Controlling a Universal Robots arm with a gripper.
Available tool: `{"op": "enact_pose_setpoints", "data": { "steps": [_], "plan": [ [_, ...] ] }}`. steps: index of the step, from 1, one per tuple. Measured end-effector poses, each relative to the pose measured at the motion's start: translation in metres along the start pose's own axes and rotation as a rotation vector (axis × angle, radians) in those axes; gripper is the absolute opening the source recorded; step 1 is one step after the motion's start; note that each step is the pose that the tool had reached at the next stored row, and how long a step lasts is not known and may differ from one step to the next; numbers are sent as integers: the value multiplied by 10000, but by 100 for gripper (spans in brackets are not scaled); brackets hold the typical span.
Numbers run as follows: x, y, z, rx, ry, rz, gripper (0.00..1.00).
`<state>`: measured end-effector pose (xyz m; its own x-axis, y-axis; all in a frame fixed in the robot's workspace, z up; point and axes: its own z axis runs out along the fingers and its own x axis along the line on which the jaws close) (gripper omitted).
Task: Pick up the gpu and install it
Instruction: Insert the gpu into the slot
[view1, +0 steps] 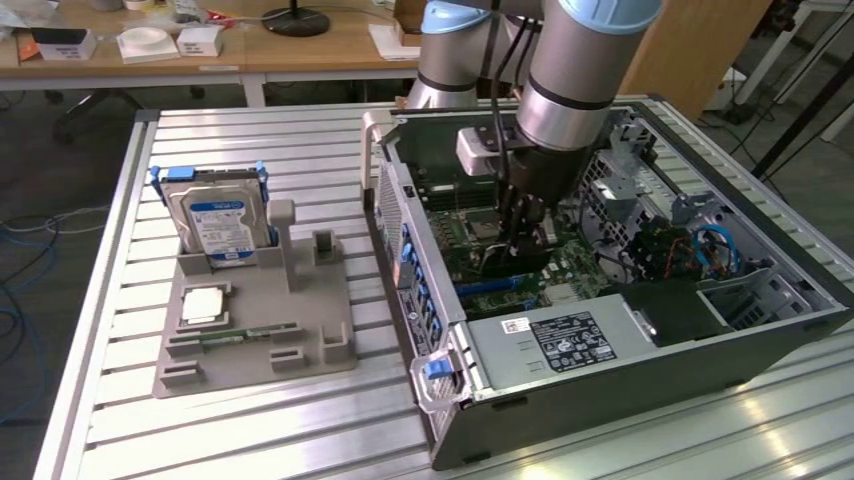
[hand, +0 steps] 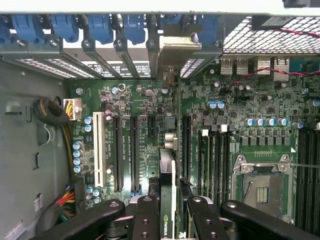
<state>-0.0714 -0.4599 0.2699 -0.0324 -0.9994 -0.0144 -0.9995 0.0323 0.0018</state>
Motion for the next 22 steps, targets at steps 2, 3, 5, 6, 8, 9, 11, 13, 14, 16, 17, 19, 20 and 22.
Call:
{"op": "enact_pose_setpoints", "data": {
  "steps": [2,3,5,6,8,9,11,13,14,16,17,19,20,22],
  "plan": [
    [1,3,11,-1,1,-1,26],
    [1,3,22,-1,1,-2,26],
    [1,4,47,-1,1,0,26],
    [1,4,59,-1,2,0,26],
    [1,6,67,-1,2,-7,26],
    [1,8,67,-2,3,-14,26],
    [5,10,70,0,0,-40,26],
    [9,12,73,-1,1,-60,26],
    [10,22,75,-1,-1,-72,26],
    [10,51,78,0,1,-73,26],
    [10,60,78,1,3,-75,26],
    [10,63,79,-2,4,-76,26],
    [10,64,79,-2,2,-75,26],
    [10,65,84,-1,0,-73,26]
  ]
}}
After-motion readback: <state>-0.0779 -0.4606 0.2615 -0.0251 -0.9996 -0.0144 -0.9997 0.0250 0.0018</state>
